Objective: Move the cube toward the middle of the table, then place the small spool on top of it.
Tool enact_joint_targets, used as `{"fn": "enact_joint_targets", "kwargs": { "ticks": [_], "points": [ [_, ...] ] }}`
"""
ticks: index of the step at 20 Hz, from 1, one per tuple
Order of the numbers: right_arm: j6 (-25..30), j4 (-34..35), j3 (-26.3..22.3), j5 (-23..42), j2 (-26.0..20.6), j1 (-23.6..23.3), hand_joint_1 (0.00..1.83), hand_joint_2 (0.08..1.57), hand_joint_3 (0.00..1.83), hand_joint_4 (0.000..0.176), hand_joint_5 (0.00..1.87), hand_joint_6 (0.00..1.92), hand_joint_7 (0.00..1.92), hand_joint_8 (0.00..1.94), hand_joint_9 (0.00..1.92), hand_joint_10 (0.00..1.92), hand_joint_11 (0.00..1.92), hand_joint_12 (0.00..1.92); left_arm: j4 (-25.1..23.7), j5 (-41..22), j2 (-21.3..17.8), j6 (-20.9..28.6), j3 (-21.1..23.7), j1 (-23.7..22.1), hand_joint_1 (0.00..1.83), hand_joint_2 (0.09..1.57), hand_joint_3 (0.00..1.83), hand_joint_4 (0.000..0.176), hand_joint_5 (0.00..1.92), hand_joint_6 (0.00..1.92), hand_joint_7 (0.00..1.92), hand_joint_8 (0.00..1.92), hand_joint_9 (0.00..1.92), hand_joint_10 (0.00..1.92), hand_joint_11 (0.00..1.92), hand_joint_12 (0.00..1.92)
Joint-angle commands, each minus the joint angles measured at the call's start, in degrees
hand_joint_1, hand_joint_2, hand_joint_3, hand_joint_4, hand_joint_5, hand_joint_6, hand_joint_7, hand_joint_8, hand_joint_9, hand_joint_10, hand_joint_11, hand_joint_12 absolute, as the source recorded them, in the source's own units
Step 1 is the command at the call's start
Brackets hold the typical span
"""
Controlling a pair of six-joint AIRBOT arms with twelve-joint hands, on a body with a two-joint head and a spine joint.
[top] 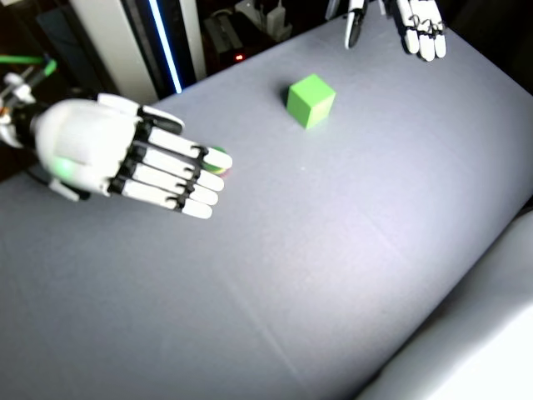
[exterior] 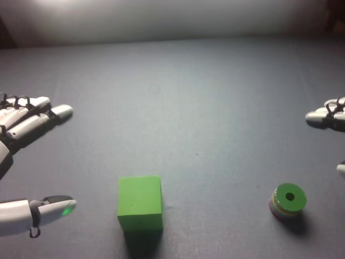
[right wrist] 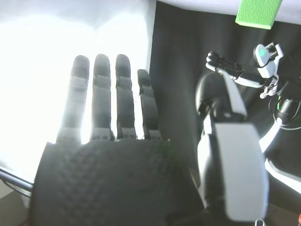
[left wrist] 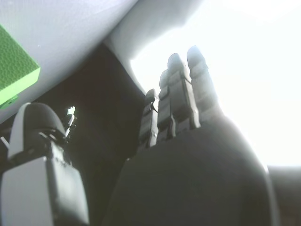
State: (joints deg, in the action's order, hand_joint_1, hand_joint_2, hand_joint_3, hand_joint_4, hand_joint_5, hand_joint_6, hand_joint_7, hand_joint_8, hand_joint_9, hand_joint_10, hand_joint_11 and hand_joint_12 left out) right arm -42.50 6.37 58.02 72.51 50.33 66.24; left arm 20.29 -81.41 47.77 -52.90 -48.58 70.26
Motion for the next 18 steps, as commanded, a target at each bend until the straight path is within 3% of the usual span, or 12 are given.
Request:
{"fn": "enact_joint_targets", "kwargs": {
  "ticks": [1,3,6,8,12,14,18],
  "points": [
    [0.3,0.7,0.3,6.7,0.0,-0.7,0.63,1.35,0.0,0.0,0.46,0.0,0.44,0.0,0.36,0.01,0.08,0.57,-0.2,-6.2,0.1,0.1,-0.5,-0.5,0.54,0.9,0.01,0.143,0.23,0.0,0.13,0.0,0.14,0.01,0.0,0.32],
    [0.3,0.6,0.3,6.6,0.0,-0.8,0.65,1.35,0.0,0.0,0.47,0.0,0.47,0.01,0.41,0.02,0.18,0.6,-0.9,-5.6,0.2,0.5,-0.7,-0.6,0.56,0.89,0.0,0.16,0.21,0.0,0.1,0.0,0.13,0.0,0.0,0.36],
    [0.3,0.6,0.4,6.2,0.0,-1.0,0.66,1.35,0.0,0.0,0.48,0.0,0.47,0.0,0.39,0.0,0.16,0.57,-5.3,-1.5,0.4,1.4,-1.0,-2.7,0.64,0.86,0.0,0.175,0.19,0.0,0.1,0.0,0.14,0.0,0.0,0.39],
    [0.3,0.6,0.5,6.1,0.0,-1.0,0.68,1.34,0.0,0.0,0.47,0.0,0.46,0.0,0.41,0.0,0.21,0.5,-9.5,2.1,0.7,2.9,-1.8,-5.3,0.61,0.83,0.0,0.176,0.18,0.0,0.12,0.0,0.17,0.0,0.01,0.48],
    [0.3,0.6,0.5,6.1,0.0,-1.2,0.69,1.34,0.0,0.0,0.48,0.0,0.47,0.0,0.45,0.0,0.28,0.48,-16.2,7.0,1.7,4.3,-2.8,-10.3,0.64,0.77,0.0,0.176,0.15,0.0,0.09,0.0,0.15,0.0,0.0,0.46],
    [0.3,0.6,0.5,6.1,0.0,-1.2,0.72,1.35,0.0,0.0,0.49,0.0,0.47,0.0,0.45,0.0,0.22,0.64,-18.7,10.3,3.0,5.4,-4.0,-12.8,0.6,0.76,0.0,0.176,0.13,0.0,0.09,0.0,0.14,0.0,0.01,0.45],
    [0.3,0.6,0.5,6.1,0.0,-1.2,0.64,1.36,0.0,0.0,0.46,0.0,0.46,0.0,0.45,0.0,0.21,0.64,-22.0,16.9,6.8,5.9,-5.9,-16.1,0.55,0.79,0.0,0.176,0.13,0.0,0.05,0.0,0.09,0.0,0.0,0.35]
  ]
}}
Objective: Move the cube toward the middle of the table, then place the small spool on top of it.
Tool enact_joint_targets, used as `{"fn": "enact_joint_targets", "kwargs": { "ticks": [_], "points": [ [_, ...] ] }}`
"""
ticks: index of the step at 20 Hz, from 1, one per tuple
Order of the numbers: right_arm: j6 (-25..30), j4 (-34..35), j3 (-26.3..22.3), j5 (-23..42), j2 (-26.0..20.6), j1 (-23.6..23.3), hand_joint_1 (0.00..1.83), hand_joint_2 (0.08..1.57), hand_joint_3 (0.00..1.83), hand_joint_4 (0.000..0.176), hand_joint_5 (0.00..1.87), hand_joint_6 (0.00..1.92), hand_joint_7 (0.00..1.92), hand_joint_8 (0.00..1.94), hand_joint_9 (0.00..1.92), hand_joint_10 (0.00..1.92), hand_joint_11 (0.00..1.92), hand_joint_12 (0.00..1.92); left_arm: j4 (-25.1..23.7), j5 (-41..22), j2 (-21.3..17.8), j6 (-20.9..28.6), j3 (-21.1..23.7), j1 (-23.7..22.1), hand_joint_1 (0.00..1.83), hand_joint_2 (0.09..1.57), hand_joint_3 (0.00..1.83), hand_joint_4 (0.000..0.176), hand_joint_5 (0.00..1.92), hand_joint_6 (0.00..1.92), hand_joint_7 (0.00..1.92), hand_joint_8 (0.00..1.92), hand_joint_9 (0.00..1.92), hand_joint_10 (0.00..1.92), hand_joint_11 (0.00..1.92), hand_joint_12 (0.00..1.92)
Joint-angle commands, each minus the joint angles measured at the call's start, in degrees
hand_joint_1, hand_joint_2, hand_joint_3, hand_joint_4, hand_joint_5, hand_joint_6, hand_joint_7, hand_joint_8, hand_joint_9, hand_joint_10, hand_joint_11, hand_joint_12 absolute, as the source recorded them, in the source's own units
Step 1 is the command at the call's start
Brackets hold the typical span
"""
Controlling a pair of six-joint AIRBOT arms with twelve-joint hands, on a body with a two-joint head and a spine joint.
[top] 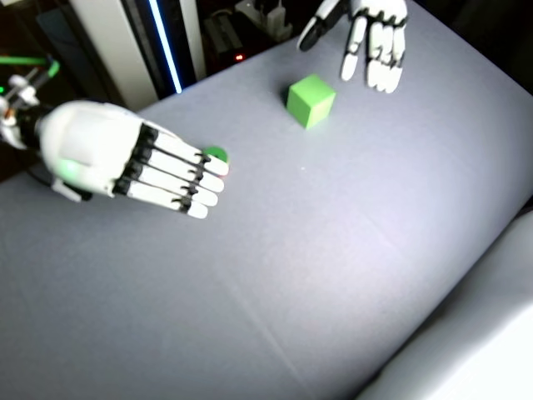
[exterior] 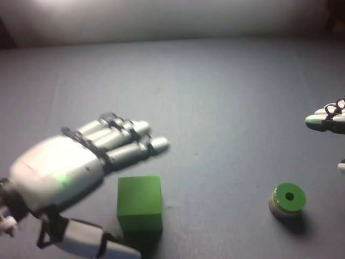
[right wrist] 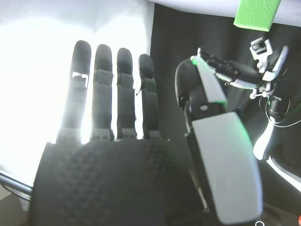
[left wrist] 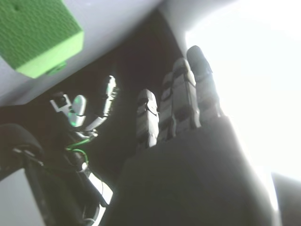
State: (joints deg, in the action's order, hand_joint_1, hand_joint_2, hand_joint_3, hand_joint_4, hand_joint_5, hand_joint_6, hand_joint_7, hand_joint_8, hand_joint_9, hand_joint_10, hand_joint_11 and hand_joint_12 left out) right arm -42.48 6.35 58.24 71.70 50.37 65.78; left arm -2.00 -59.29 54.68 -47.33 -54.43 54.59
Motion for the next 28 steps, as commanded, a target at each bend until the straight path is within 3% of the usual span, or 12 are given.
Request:
{"fn": "enact_joint_targets", "kwargs": {
  "ticks": [1,9,13,16,18,19,20,21,24,25,26,28],
  "points": [
    [0.3,0.6,0.3,6.9,0.0,-0.7,0.63,1.37,0.0,0.0,0.46,0.0,0.46,0.0,0.45,0.0,0.22,0.64,-0.1,-4.2,0.4,0.3,-0.4,-1.0,0.55,0.79,0.0,0.176,0.12,0.0,0.03,0.0,0.08,0.0,0.0,0.34],
    [0.3,0.6,0.3,6.9,-0.1,-0.7,0.65,1.38,0.0,0.0,0.48,0.0,0.48,0.0,0.47,0.0,0.28,0.54,-3.4,3.6,4.4,0.6,-3.1,-4.6,0.57,0.83,0.0,0.176,0.19,0.01,0.08,0.01,0.15,0.01,0.0,0.37],
    [0.3,0.6,0.3,6.9,-0.1,-0.7,0.68,1.37,0.0,0.0,0.49,0.0,0.48,0.0,0.46,0.0,0.27,0.51,-3.8,5.3,4.8,0.3,-3.6,-5.0,0.67,0.88,0.0,0.172,0.33,0.0,0.19,0.0,0.34,0.01,0.01,0.42],
    [0.3,0.6,0.3,6.7,-0.1,-0.6,0.68,1.37,0.0,0.0,0.48,0.0,0.47,0.0,0.47,0.0,0.28,0.5,-3.6,6.0,5.0,-1.3,-3.3,-5.3,0.86,0.96,0.0,0.145,0.49,0.01,0.34,0.0,0.53,0.01,0.08,0.72],
    [0.3,0.6,0.3,6.6,-0.1,-0.6,0.69,1.38,0.0,0.0,0.49,0.0,0.48,0.0,0.47,0.0,0.27,0.5,-3.3,6.0,5.3,-1.5,-3.5,-5.4,1.16,1.09,0.0,0.059,0.74,0.01,0.57,0.01,0.81,0.05,0.24,0.96],
    [0.3,0.6,0.3,6.6,-0.1,-0.6,0.69,1.38,0.0,0.0,0.49,0.0,0.48,0.0,0.46,0.0,0.28,0.5,-3.3,5.9,5.3,-1.5,-3.5,-5.5,1.3,1.22,0.0,0.0,0.72,1.05,0.7,0.0,0.73,1.1,0.34,0.92],
    [0.3,0.6,0.3,6.6,-0.1,-0.6,0.69,1.38,0.0,0.0,0.49,0.0,0.47,0.0,0.45,0.0,0.27,0.5,-3.3,5.6,5.3,-1.5,-3.6,-5.6,1.34,1.2,0.0,0.0,0.87,0.97,0.67,1.13,0.77,1.42,0.4,1.02],
    [0.3,0.6,0.3,6.6,-0.1,-0.6,0.7,1.38,0.0,0.0,0.49,0.0,0.48,0.0,0.46,0.01,0.28,0.51,-3.3,5.3,5.3,-1.5,-3.7,-5.9,1.34,1.21,0.0,0.0,0.85,0.99,0.7,1.35,0.75,1.52,0.38,1.05],
    [0.3,0.6,0.3,6.6,-0.1,-0.6,0.72,1.4,0.01,0.0,0.5,0.0,0.49,0.01,0.47,0.01,0.29,0.51,-2.9,4.9,5.3,-1.7,-4.4,-7.4,1.32,1.22,0.0,0.0,0.79,1.18,0.67,1.38,0.75,1.51,0.42,0.96],
    [0.3,0.6,0.3,6.6,-0.1,-0.6,0.73,1.41,0.01,0.0,0.5,0.0,0.5,0.01,0.47,0.0,0.29,0.5,-2.6,4.4,5.3,-1.7,-4.7,-8.2,1.2,1.22,0.0,0.0,0.85,1.16,0.71,1.4,0.73,0.98,0.48,0.98],
    [0.3,0.6,0.3,6.6,-0.1,-0.6,0.71,1.42,0.01,0.0,0.5,0.0,0.5,0.0,0.48,0.0,0.3,0.5,-2.3,3.9,5.3,-1.7,-5.2,-8.9,1.32,1.19,0.0,0.0,0.91,0.96,0.76,1.33,0.77,1.37,0.53,1.03],
    [0.3,0.6,0.3,6.6,-0.1,-0.6,0.71,1.43,0.01,0.0,0.52,0.01,0.5,0.0,0.48,0.0,0.31,0.5,-1.5,3.2,5.5,-1.7,-6.3,-10.8,1.35,1.15,0.0,0.0,1.0,0.8,0.84,1.2,0.79,1.44,0.58,1.13]
  ]
}}
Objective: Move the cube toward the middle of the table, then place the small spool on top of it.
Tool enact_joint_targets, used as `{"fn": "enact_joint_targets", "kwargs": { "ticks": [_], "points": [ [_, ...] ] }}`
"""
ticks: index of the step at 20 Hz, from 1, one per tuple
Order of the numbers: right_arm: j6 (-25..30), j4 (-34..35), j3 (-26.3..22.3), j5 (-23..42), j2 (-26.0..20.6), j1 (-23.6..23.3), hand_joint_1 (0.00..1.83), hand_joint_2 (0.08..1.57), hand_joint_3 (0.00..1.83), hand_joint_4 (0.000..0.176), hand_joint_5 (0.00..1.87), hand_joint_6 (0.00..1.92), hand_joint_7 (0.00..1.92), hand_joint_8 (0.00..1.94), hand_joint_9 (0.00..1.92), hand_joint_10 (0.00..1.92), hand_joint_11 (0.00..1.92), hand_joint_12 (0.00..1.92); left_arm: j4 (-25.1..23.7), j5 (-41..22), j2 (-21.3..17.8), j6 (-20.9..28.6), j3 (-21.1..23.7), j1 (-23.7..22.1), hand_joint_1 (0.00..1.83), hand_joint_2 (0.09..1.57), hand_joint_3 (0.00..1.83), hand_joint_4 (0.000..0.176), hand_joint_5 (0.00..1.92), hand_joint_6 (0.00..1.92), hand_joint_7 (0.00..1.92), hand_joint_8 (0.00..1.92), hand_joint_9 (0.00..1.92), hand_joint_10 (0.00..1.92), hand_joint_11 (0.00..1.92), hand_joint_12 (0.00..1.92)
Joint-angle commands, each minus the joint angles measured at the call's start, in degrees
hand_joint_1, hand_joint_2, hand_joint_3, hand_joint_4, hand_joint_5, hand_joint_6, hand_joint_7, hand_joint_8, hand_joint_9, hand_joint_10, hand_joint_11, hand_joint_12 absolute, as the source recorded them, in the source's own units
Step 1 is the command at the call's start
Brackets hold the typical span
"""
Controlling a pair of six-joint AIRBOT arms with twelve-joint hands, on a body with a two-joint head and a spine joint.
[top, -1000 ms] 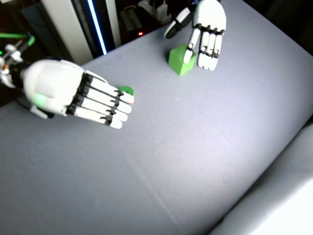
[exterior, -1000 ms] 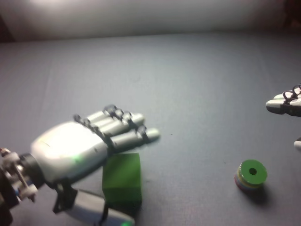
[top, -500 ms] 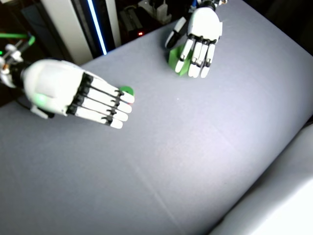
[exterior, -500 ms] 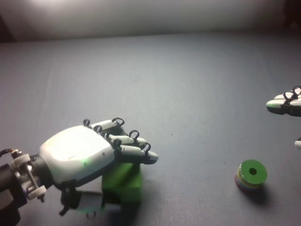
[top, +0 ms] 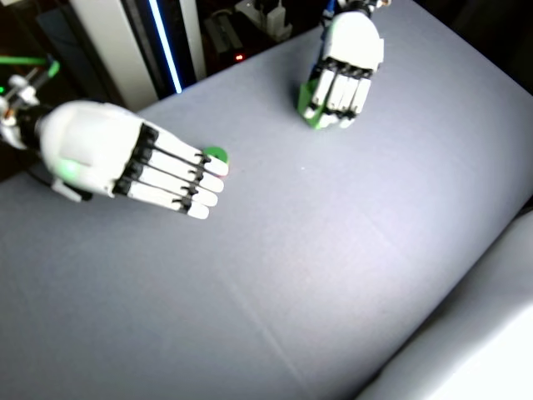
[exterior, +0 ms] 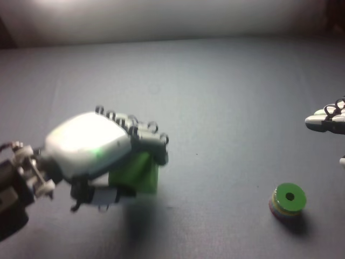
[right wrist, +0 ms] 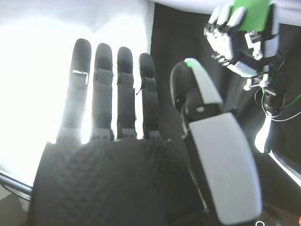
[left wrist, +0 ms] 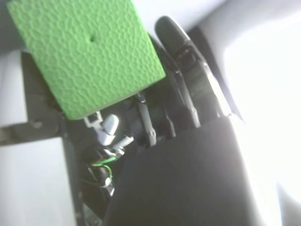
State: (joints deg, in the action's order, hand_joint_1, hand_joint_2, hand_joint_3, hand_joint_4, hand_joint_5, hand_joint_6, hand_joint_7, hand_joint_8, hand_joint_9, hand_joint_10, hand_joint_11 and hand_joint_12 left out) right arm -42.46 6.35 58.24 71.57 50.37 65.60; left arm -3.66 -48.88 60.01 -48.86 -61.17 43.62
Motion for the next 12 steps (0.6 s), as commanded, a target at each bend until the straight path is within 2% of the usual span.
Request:
{"fn": "enact_joint_targets", "kwargs": {
  "ticks": [1,2,3,4,5,6,7,8,9,11,12],
  "points": [
    [0.3,0.6,0.4,6.7,-0.1,-0.4,0.69,1.44,0.01,0.0,0.5,0.0,0.5,0.0,0.48,0.0,0.31,0.51,0.9,-7.0,0.4,-0.2,-0.6,-1.2,1.35,1.14,0.0,0.0,0.93,0.92,0.9,1.09,0.86,1.34,0.65,1.17],
    [0.3,0.6,0.4,6.7,0.0,-0.4,0.7,1.44,0.0,0.0,0.5,0.0,0.51,0.0,0.49,0.0,0.31,0.52,1.4,-6.5,0.7,-0.2,-1.5,-2.3,1.36,1.15,0.0,0.0,0.93,0.88,0.87,1.17,0.86,1.38,0.65,1.29],
    [0.3,0.6,0.5,6.7,0.0,-0.4,0.74,1.43,0.0,0.0,0.5,0.0,0.51,0.0,0.49,0.0,0.31,0.53,2.0,-5.5,1.4,-0.2,-2.8,-3.8,1.37,1.13,0.0,0.0,1.03,0.66,0.87,1.2,0.88,1.37,0.68,1.29],
    [0.3,0.6,0.5,6.7,0.0,-0.4,0.78,1.43,0.0,0.0,0.49,0.0,0.51,0.0,0.5,0.0,0.28,0.61,2.2,-4.5,2.2,-0.2,-4.0,-4.9,1.37,1.13,0.0,0.0,1.08,0.59,0.86,1.22,0.84,1.4,0.64,1.32],
    [0.3,0.6,0.5,6.7,0.1,-0.4,0.84,1.41,0.0,0.0,0.5,0.0,0.53,0.0,0.54,0.0,0.27,0.72,2.3,-3.6,2.9,0.0,-5.1,-6.1,1.28,1.14,0.0,0.0,1.08,0.58,0.84,1.38,0.78,1.18,0.62,1.38],
    [0.3,0.6,0.7,6.7,0.2,-0.4,0.83,1.41,0.0,0.0,0.51,0.0,0.53,0.0,0.52,0.0,0.24,0.74,2.2,-2.0,4.2,0.5,-6.8,-7.8,1.34,1.17,0.0,0.0,1.01,0.65,0.8,1.4,0.73,1.39,0.6,1.28],
    [0.3,0.6,0.8,6.7,0.4,-0.4,0.8,1.41,0.0,0.0,0.52,0.0,0.54,0.0,0.52,0.0,0.24,0.73,1.8,-0.6,5.3,0.9,-8.1,-9.2,1.36,1.16,0.0,0.0,1.04,0.65,0.81,1.36,0.73,1.38,0.6,1.14],
    [0.3,0.6,0.9,6.7,0.5,-0.4,0.79,1.41,0.0,0.0,0.53,0.0,0.53,0.0,0.51,0.0,0.24,0.72,1.5,0.7,6.3,1.2,-9.2,-10.3,1.27,1.15,0.0,0.0,1.13,0.5,0.79,1.44,0.77,0.96,0.59,1.14],
    [0.3,0.6,1.0,6.7,0.6,-0.4,0.77,1.41,0.0,0.0,0.53,0.0,0.54,0.0,0.51,0.0,0.25,0.72,1.2,2.0,7.3,1.3,-10.3,-11.3,1.25,1.15,0.0,0.0,1.16,0.49,0.74,1.46,0.81,0.76,0.58,1.14],
    [0.3,0.5,1.2,6.7,0.8,-0.5,0.81,1.41,0.0,0.0,0.59,0.01,0.58,0.01,0.56,0.01,0.28,0.76,0.7,4.4,9.9,1.8,-12.9,-13.2,1.25,1.14,0.0,0.0,1.16,0.56,0.75,1.4,0.85,0.6,0.6,1.16],
    [0.3,0.3,1.3,6.7,1.0,-0.5,0.87,1.39,0.0,0.0,0.65,0.01,0.75,0.02,0.8,0.13,0.38,1.24,0.2,5.2,11.2,3.0,-14.2,-13.7,1.25,1.14,0.0,0.0,1.13,0.57,0.77,1.43,0.83,0.69,0.57,1.29]
  ]
}}
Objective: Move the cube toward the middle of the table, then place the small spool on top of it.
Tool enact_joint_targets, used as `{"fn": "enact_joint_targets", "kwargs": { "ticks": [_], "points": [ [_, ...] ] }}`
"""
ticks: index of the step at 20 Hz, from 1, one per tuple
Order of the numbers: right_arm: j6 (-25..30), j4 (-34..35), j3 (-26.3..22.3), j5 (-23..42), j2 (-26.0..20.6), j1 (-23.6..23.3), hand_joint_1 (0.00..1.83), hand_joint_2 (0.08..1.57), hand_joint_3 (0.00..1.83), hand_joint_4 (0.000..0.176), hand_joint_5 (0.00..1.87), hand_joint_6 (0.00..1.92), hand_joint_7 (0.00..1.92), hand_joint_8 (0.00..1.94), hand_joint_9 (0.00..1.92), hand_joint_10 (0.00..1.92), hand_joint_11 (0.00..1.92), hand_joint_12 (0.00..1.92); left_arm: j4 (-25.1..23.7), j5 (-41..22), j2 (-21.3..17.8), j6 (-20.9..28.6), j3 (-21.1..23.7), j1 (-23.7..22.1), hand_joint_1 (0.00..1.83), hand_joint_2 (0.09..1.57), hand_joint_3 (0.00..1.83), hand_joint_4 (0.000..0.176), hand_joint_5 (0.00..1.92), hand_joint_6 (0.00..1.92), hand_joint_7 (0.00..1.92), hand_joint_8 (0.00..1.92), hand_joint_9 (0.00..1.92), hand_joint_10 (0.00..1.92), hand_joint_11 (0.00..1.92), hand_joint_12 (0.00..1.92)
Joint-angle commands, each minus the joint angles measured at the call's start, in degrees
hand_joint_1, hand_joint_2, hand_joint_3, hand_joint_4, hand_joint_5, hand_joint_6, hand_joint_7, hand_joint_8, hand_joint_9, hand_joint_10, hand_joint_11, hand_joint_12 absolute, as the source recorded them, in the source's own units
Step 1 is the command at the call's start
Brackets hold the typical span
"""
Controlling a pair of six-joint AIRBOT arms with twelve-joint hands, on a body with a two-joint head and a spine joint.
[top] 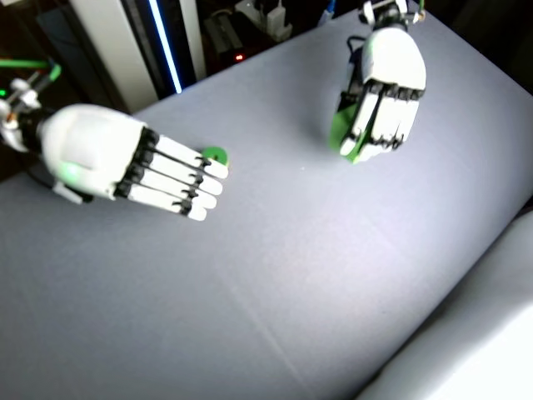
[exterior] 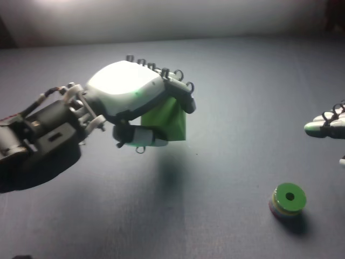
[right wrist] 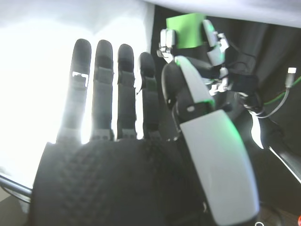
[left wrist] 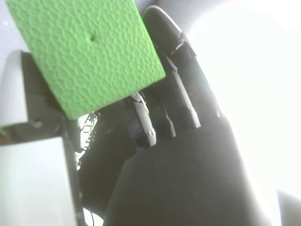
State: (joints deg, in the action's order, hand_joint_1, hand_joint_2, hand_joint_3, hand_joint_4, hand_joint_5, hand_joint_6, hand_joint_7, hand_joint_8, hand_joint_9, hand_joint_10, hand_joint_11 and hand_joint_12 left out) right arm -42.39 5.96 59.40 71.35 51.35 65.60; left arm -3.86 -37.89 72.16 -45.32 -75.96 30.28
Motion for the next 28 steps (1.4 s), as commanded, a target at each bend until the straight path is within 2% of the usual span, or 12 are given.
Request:
{"fn": "enact_joint_targets", "kwargs": {
  "ticks": [1,2,3,4,6,7,9,11,15,16,19,28],
  "points": [
    [0.2,0.6,0.2,6.8,0.1,-0.6,0.84,1.38,0.0,0.0,0.69,0.0,0.84,0.02,0.89,0.16,0.42,1.35,-0.3,-5.0,0.4,1.0,-0.9,-0.9,1.34,1.14,0.0,0.0,1.19,0.42,0.8,1.31,0.8,1.25,0.59,1.32],
    [0.2,0.6,0.4,6.8,0.3,-0.7,0.87,1.37,0.0,0.0,0.73,0.0,0.88,0.01,0.92,0.14,0.44,1.36,-0.7,-4.3,1.6,2.2,-2.0,-1.2,1.36,1.13,0.0,0.0,1.2,0.43,0.81,1.28,0.78,1.37,0.57,1.32],
    [0.2,0.6,0.5,6.8,0.5,-0.9,0.96,1.32,0.0,0.0,0.68,1.15,0.91,0.01,0.93,0.06,0.47,1.19,-0.8,-3.5,2.7,2.3,-2.9,-1.5,1.28,1.12,0.0,0.0,1.21,0.45,0.82,1.33,0.78,1.03,0.55,1.4],
    [0.2,0.6,0.8,6.8,0.7,-1.1,0.91,1.34,0.0,0.0,0.6,1.49,0.95,0.01,0.97,0.03,0.5,1.14,-0.9,-2.6,3.9,2.3,-3.9,-1.8,1.26,1.12,0.0,0.0,1.23,0.38,0.81,1.36,0.83,1.0,0.61,1.52],
    [0.2,0.4,0.8,6.7,0.9,-1.1,0.89,1.35,0.0,0.0,0.58,1.58,1.03,0.01,1.04,0.02,0.5,1.06,-0.9,-1.2,5.8,2.4,-5.4,-2.0,1.26,1.1,0.0,0.0,1.29,0.28,0.84,1.31,0.75,0.99,0.35,1.63],
    [0.2,0.4,0.8,6.7,0.9,-1.1,0.77,1.39,0.0,0.0,0.67,0.63,1.06,0.01,1.07,0.01,0.55,1.03,-0.9,-0.7,6.6,2.5,-6.0,-2.0,1.26,1.09,0.0,0.0,1.29,0.33,0.86,1.25,0.73,0.9,0.25,1.59],
    [0.2,0.3,0.9,6.7,1.0,-1.2,0.71,1.4,0.0,0.0,0.85,0.07,1.08,0.0,1.09,0.01,0.56,1.02,-0.9,0.0,7.8,3.0,-7.0,-2.0,1.26,1.11,0.0,0.0,1.24,0.33,0.85,1.35,0.73,1.24,0.34,1.77],
    [0.2,0.2,0.9,6.7,1.0,-1.2,0.7,1.4,0.0,0.0,0.89,0.01,1.07,0.0,1.09,0.0,0.54,1.12,-0.9,0.8,8.5,3.0,-7.6,-2.0,1.26,1.12,0.0,0.0,1.23,0.26,0.85,1.42,0.77,1.48,0.58,1.82],
    [0.2,0.2,0.9,6.7,1.0,-1.3,0.74,1.39,0.0,0.0,0.9,0.0,1.07,0.0,1.13,0.01,0.58,1.17,-0.9,1.5,9.1,3.0,-8.3,-2.1,1.26,1.13,0.0,0.0,0.98,0.71,0.95,1.28,0.9,0.93,0.72,1.4],
    [0.2,0.2,0.9,6.7,1.0,-1.3,0.92,1.3,0.01,0.0,0.73,1.12,1.06,0.01,1.1,0.0,0.57,1.14,-0.9,1.6,9.1,3.0,-8.3,-2.1,1.14,1.05,0.0,0.0,0.88,0.26,0.9,0.63,0.89,0.69,0.7,1.21],
    [0.2,0.2,0.9,6.7,1.0,-1.3,0.71,1.4,0.0,0.0,0.86,0.06,1.02,0.0,1.02,0.0,0.5,1.04,-1.0,1.5,9.2,3.0,-8.2,-2.3,0.99,0.99,0.0,0.022,0.66,0.0,0.82,0.02,0.89,0.22,0.58,1.01],
    [0.4,0.2,0.8,6.7,1.0,-1.3,0.74,1.41,0.0,0.0,0.86,0.0,1.04,0.0,1.01,0.0,0.39,1.06,-1.5,-0.4,7.3,2.7,-6.3,-2.6,0.85,0.87,0.0,0.172,0.22,0.0,0.16,0.0,0.28,0.0,0.27,0.33]
  ]
}}
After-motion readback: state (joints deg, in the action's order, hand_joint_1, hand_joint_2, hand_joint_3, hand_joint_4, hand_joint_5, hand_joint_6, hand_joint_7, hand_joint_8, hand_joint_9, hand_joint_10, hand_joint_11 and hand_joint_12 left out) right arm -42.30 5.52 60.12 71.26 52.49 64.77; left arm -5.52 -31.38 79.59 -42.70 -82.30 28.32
